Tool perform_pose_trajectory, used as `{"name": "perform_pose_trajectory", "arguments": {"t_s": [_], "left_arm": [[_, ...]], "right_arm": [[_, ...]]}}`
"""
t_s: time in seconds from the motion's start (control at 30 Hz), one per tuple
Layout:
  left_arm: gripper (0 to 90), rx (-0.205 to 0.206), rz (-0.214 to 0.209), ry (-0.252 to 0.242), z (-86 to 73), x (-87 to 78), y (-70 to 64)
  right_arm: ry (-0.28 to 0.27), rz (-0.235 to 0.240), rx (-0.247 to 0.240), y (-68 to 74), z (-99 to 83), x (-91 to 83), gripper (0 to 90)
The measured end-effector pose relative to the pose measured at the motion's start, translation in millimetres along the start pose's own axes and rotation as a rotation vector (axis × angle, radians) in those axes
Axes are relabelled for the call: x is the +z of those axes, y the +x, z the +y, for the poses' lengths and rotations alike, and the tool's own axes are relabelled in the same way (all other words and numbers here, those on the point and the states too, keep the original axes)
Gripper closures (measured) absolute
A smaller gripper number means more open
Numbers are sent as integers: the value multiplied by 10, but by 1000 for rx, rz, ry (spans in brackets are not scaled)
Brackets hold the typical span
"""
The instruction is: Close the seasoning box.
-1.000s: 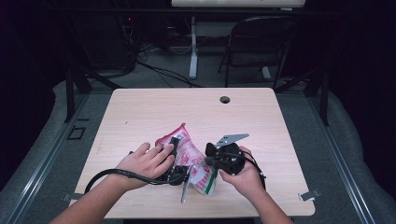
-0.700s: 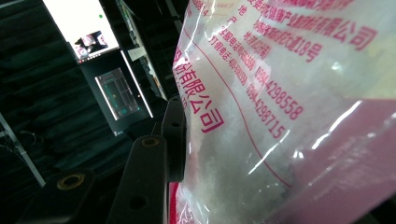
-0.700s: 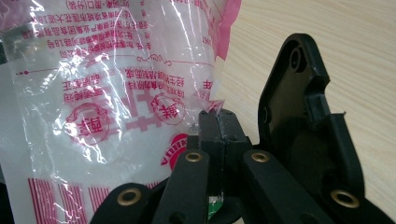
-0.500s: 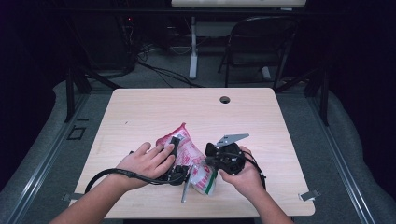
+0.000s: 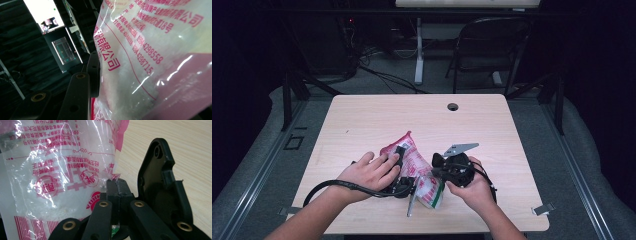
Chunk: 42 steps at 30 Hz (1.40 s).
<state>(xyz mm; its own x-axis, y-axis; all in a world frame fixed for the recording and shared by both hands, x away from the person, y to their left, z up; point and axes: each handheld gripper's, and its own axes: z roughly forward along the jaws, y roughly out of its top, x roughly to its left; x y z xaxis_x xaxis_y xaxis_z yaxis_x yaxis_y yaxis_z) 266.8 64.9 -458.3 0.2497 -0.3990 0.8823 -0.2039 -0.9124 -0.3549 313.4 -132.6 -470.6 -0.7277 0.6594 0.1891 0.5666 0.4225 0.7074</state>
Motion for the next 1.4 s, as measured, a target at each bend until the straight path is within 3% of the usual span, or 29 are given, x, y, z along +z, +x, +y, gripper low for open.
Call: {"name": "perform_pose_trajectory", "arguments": {"t_s": [0.97,1.3,1.4], "left_arm": [[686,13,4,-1,11,-13,37],[687,-2,8,-2,8,-13,29],[688,15,17,-3,12,-17,49]], "right_arm": [[0,-1,-1,4,-1,0,900],[-2,1,-1,5,0,3,900],[-1,3,-2,3,1,0,900]]}}
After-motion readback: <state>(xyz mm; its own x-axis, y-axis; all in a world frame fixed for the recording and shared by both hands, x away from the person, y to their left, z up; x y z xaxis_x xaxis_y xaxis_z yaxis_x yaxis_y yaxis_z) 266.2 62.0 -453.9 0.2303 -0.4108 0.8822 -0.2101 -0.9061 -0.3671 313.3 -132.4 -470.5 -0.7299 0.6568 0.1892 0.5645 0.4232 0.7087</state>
